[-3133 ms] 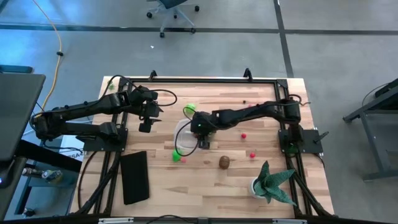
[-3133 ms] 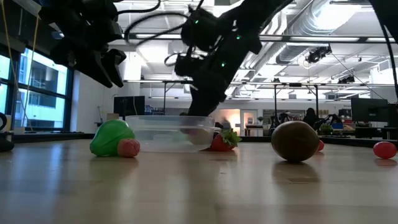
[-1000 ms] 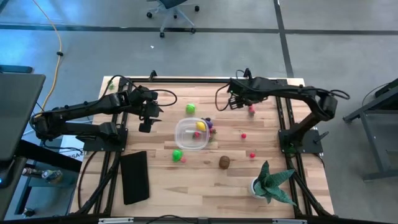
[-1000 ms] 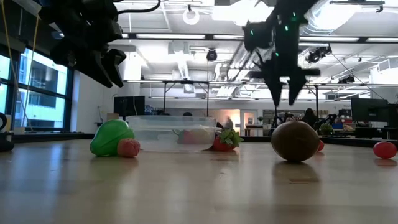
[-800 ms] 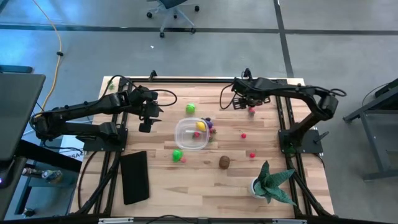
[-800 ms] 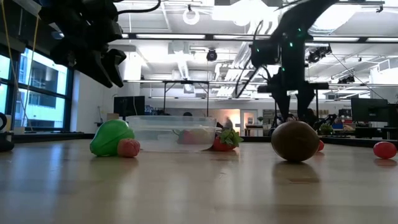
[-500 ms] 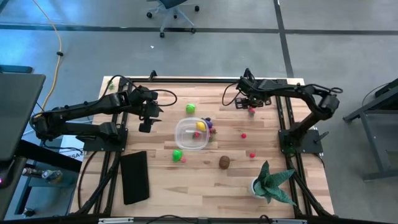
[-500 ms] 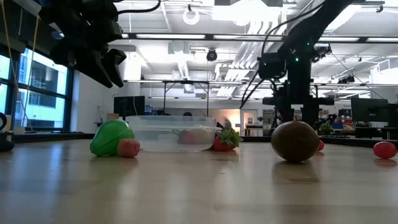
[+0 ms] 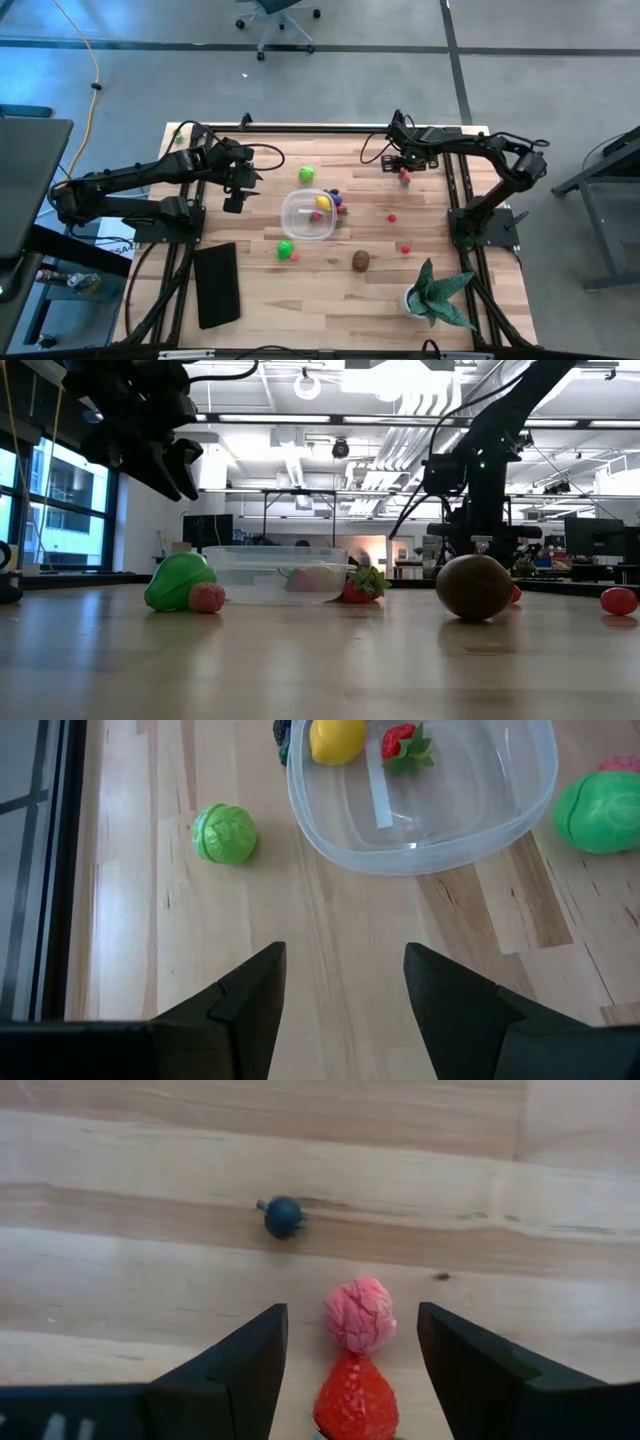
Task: Pick and placing Produce into tupperware
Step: Put the top peach into the transparent bin
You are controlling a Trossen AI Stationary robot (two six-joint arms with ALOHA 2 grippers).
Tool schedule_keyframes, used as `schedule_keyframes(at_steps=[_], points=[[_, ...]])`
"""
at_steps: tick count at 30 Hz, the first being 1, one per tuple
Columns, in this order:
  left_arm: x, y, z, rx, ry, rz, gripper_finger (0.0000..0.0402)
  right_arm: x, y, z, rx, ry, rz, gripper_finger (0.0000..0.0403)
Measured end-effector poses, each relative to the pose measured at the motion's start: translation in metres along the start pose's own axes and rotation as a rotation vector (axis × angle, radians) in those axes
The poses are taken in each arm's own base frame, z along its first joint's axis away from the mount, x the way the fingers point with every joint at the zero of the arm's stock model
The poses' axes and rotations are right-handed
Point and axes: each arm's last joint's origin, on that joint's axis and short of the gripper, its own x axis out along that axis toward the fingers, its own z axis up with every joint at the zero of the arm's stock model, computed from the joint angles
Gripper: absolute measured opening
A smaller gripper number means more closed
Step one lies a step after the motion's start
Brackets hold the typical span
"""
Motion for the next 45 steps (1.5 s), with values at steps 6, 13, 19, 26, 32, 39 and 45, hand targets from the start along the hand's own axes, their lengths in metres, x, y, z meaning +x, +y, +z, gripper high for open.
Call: schedule_keyframes(at_steps=[6, 13, 19, 26, 32, 39, 45], points=[[0.000, 0.000, 0.000, 0.000, 0.000, 0.000, 0.0193, 0.012, 0.002, 0.000, -0.014, 0.025, -0.022, 0.0218], [0.000, 0.000, 0.000, 0.000, 0.000, 0.000, 0.0193, 0.018, 0.005, 0.003, -0.033, 0.008, -0.023, 0.0218], [0.000, 0.000, 0.000, 0.000, 0.000, 0.000, 0.0193, 0.018, 0.003, 0.001, -0.035, 0.017, -0.040, 0.0216], [0.000, 0.000, 0.000, 0.000, 0.000, 0.000, 0.0193, 0.018, 0.003, 0.001, -0.055, 0.026, -0.047, 0.0190], [0.000, 0.000, 0.000, 0.000, 0.000, 0.000, 0.0193, 0.018, 0.002, 0.000, -0.063, 0.031, -0.051, 0.0159], [0.000, 0.000, 0.000, 0.000, 0.000, 0.000, 0.0193, 0.018, 0.003, 0.000, -0.063, 0.029, -0.048, 0.0118], [0.000, 0.000, 0.000, 0.000, 0.000, 0.000, 0.0193, 0.018, 0.004, -0.001, -0.071, 0.028, -0.047, 0.0094]])
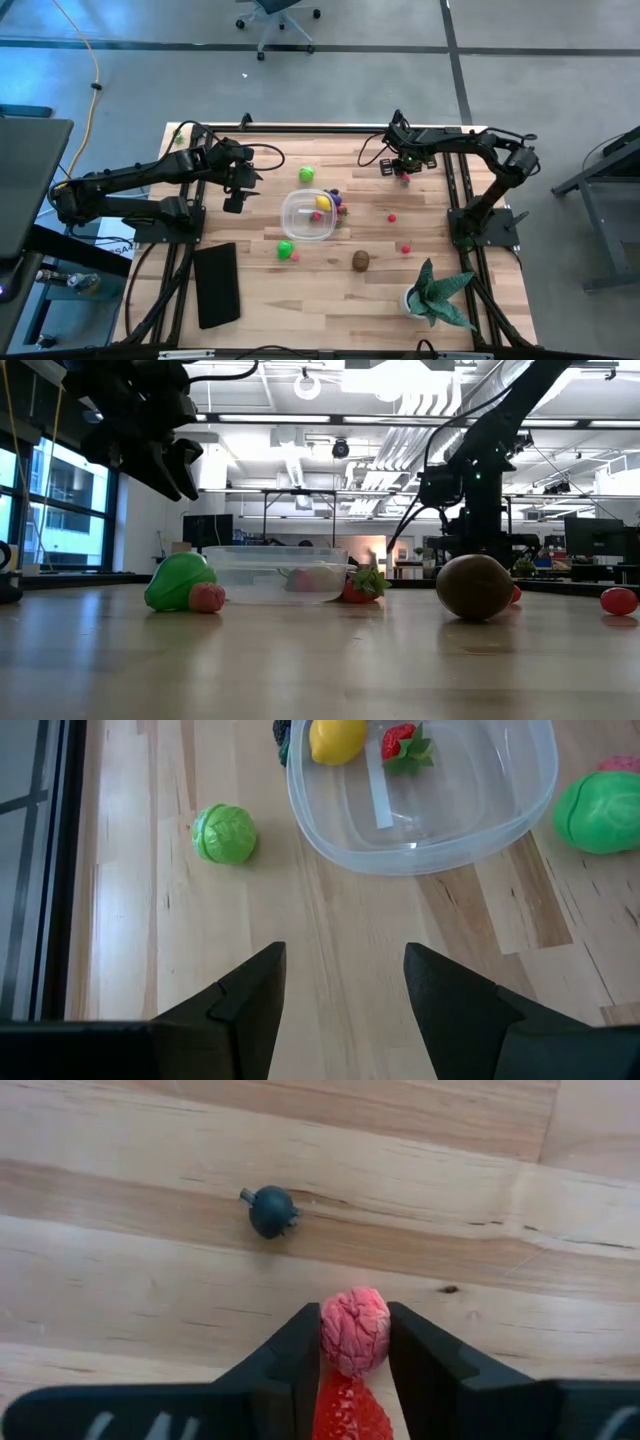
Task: Pick and placing Produce into tupperware
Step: Put the top peach into the transparent bin
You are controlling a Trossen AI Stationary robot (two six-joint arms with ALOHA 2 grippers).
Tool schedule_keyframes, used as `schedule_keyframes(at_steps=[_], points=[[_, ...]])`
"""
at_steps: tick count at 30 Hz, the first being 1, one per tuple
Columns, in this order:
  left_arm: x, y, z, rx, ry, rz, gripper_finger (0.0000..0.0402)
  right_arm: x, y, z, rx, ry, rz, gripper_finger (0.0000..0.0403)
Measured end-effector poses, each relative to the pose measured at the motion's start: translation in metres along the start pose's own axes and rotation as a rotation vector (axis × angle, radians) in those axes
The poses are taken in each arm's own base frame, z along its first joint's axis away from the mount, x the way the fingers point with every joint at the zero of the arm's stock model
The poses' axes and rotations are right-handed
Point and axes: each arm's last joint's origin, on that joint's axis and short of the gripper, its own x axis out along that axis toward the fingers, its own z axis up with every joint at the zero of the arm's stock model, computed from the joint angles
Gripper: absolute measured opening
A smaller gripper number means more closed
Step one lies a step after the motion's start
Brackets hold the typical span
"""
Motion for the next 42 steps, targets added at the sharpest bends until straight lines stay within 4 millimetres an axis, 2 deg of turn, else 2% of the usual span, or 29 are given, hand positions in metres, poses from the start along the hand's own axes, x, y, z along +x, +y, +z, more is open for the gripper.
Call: schedule_keyframes(at_steps=[10, 15, 21, 29, 33, 36, 42], points=[[0.000, 0.000, 0.000, 0.000, 0.000, 0.000, 0.0193, -0.003, 0.009, -0.005, -0.041, -0.014, 0.007, 0.0085], [0.000, 0.000, 0.000, 0.000, 0.000, 0.000, 0.0193, -0.018, 0.018, -0.007, -0.084, -0.058, 0.051, 0.0085], [0.000, 0.000, 0.000, 0.000, 0.000, 0.000, 0.0193, -0.058, 0.034, -0.018, -0.181, -0.185, 0.181, 0.0084], [0.000, 0.000, 0.000, 0.000, 0.000, 0.000, 0.0193, -0.128, 0.073, -0.046, -0.466, -0.515, 0.631, 0.0084], [0.000, 0.000, 0.000, 0.000, 0.000, 0.000, 0.0193, -0.146, 0.093, -0.065, -0.607, -0.639, 0.781, 0.0084], [0.000, 0.000, 0.000, 0.000, 0.000, 0.000, 0.0193, -0.144, 0.108, -0.076, -0.691, -0.667, 0.814, 0.0084], [0.000, 0.000, 0.000, 0.000, 0.000, 0.001, 0.0193, -0.116, 0.140, -0.090, -0.833, -0.616, 0.778, 0.0084]])
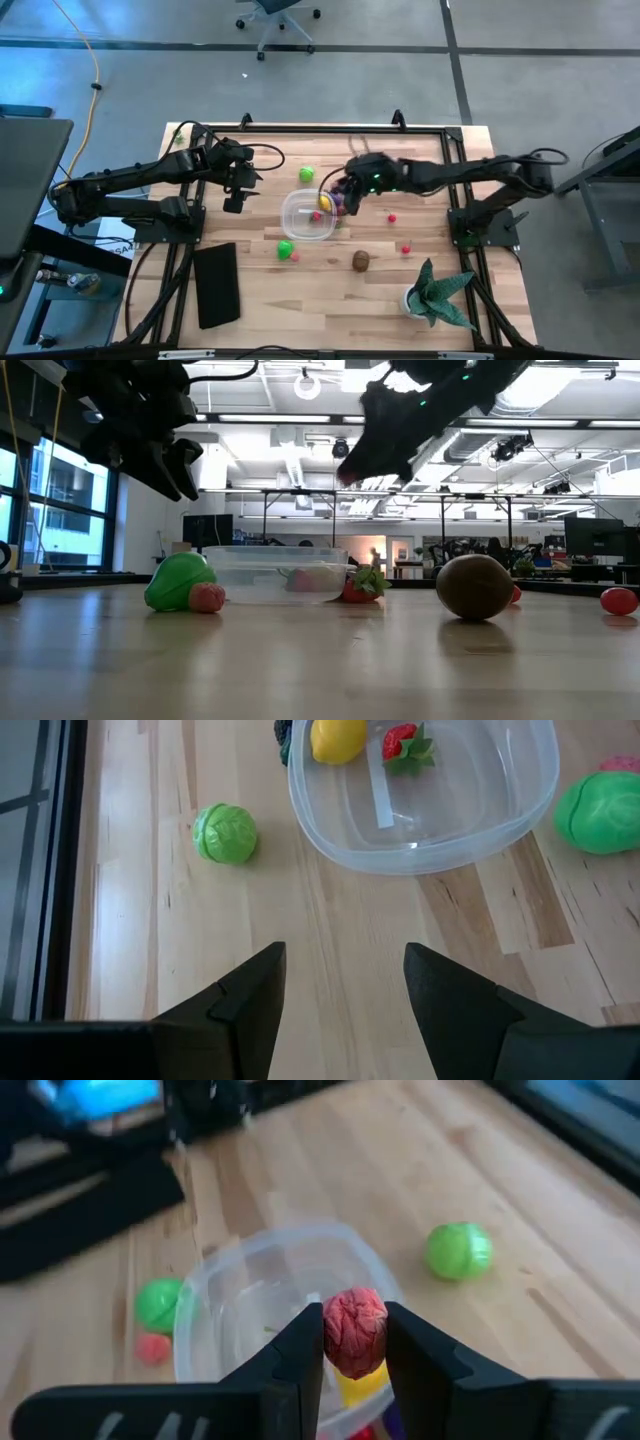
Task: Pick and placing Produce into tupperware
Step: Put the top peach into the transparent bin
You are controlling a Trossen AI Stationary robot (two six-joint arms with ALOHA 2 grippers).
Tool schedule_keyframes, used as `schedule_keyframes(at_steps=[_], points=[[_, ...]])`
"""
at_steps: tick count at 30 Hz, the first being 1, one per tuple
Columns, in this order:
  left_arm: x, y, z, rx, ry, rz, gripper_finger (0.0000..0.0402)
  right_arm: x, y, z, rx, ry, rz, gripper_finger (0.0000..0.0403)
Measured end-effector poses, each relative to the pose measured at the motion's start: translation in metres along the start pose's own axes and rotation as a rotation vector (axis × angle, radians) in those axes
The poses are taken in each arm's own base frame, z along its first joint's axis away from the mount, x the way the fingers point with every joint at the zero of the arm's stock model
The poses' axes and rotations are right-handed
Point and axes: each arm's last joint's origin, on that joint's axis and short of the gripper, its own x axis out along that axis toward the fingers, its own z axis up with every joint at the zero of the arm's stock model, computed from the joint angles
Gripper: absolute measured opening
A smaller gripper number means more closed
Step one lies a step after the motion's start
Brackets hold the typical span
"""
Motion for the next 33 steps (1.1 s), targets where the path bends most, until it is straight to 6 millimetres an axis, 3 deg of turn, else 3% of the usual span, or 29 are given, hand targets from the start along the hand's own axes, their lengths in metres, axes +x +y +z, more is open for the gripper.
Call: schedule_keyframes(at_steps=[10, 19, 25, 33], points=[[0.000, 0.000, 0.000, 0.000, 0.001, 0.002, 0.0193, 0.068, 0.022, 0.004, -0.184, 0.295, 0.000, 0.0084], [0.000, 0.000, 0.000, 0.000, 0.004, 0.006, 0.0193, 0.121, 0.027, 0.002, -0.263, 0.497, -0.067, 0.0084], [0.000, 0.000, 0.000, 0.000, 0.004, 0.006, 0.0193, 0.138, 0.030, 0.002, -0.286, 0.526, -0.060, 0.0084], [0.000, 0.000, 0.000, 0.000, 0.004, 0.006, 0.0193, 0.142, 0.030, -0.002, -0.278, 0.537, -0.033, 0.0090]])
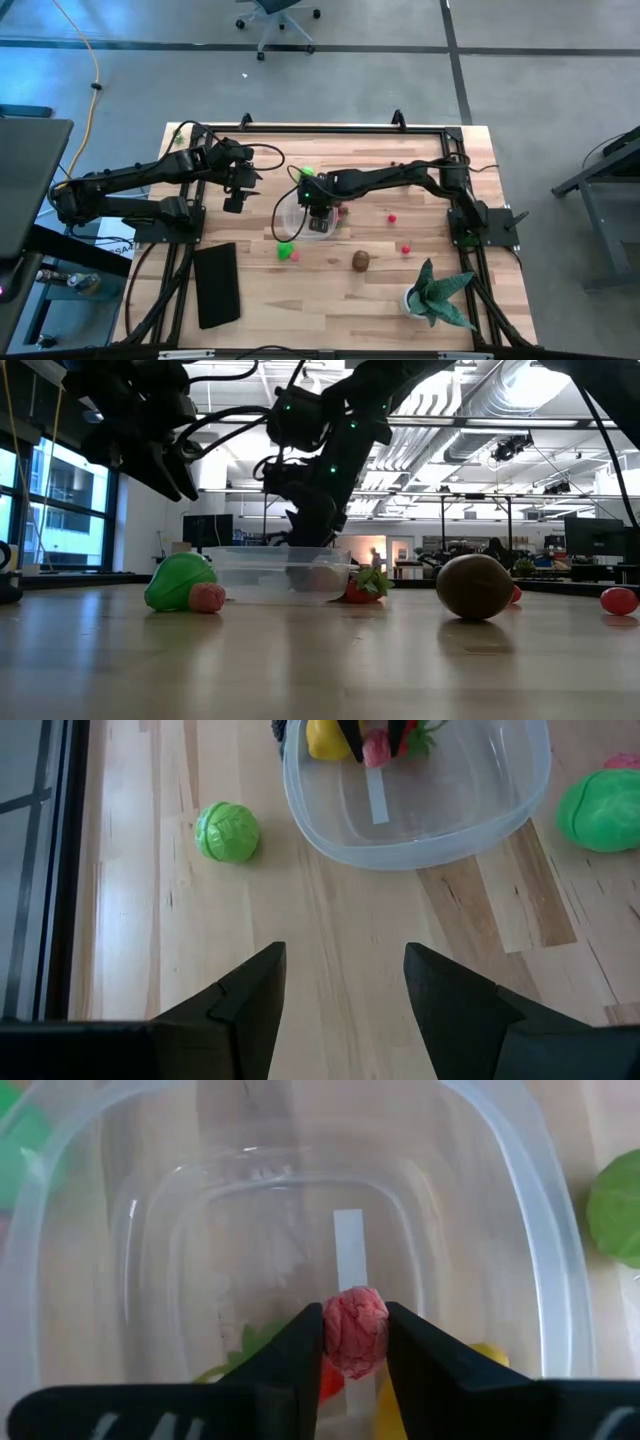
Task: Pick and placing Produce into tupperware
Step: Put the top peach into the transparent bin, then put the top right strawberry into the transparent bin
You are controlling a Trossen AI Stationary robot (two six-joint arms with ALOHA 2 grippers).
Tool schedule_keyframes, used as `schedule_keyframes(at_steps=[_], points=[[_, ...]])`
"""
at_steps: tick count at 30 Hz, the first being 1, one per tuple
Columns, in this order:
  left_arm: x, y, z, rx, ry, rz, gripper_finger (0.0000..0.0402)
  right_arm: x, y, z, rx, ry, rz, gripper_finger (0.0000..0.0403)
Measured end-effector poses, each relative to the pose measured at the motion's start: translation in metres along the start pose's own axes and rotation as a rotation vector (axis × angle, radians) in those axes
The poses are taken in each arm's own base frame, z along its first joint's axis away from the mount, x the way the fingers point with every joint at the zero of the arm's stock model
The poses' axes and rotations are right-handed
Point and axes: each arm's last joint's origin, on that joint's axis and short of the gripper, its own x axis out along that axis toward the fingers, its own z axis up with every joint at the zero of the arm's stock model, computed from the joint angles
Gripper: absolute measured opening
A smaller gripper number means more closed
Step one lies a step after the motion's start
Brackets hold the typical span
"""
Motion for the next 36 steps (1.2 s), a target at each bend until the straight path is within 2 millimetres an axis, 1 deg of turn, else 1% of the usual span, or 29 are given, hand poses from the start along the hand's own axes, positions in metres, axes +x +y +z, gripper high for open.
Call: schedule_keyframes(at_steps=[12, 16, 18, 21, 25, 29, 31, 36], points=[[0.000, 0.000, 0.000, 0.000, 0.000, 0.000, 0.0193, 0.000, 0.000, 0.000, 0.000, -0.003, 0.000, 0.0145], [0.000, 0.000, 0.000, 0.000, 0.000, 0.000, 0.0193, 0.000, 0.000, 0.001, 0.001, -0.007, 0.000, 0.0156], [0.000, 0.000, 0.000, 0.000, 0.000, 0.000, 0.0193, -0.003, 0.000, 0.001, 0.001, -0.015, 0.000, 0.0158], [0.000, 0.000, 0.000, 0.000, 0.000, 0.000, 0.0193, -0.019, -0.001, 0.006, 0.020, -0.050, -0.026, 0.0158], [0.000, 0.000, 0.000, 0.000, 0.000, 0.000, 0.0193, -0.049, -0.004, 0.010, 0.065, -0.092, -0.106, 0.0158], [0.000, 0.000, 0.000, 0.000, 0.000, 0.000, 0.0193, -0.082, -0.011, 0.008, 0.154, -0.109, -0.212, 0.0158], [0.000, 0.000, 0.000, 0.000, 0.000, 0.000, 0.0193, -0.098, -0.018, 0.004, 0.220, -0.095, -0.272, 0.0158], [0.000, 0.000, 0.000, 0.000, 0.000, 0.000, 0.0193, -0.126, -0.038, -0.014, 0.428, -0.012, -0.414, 0.0158]])
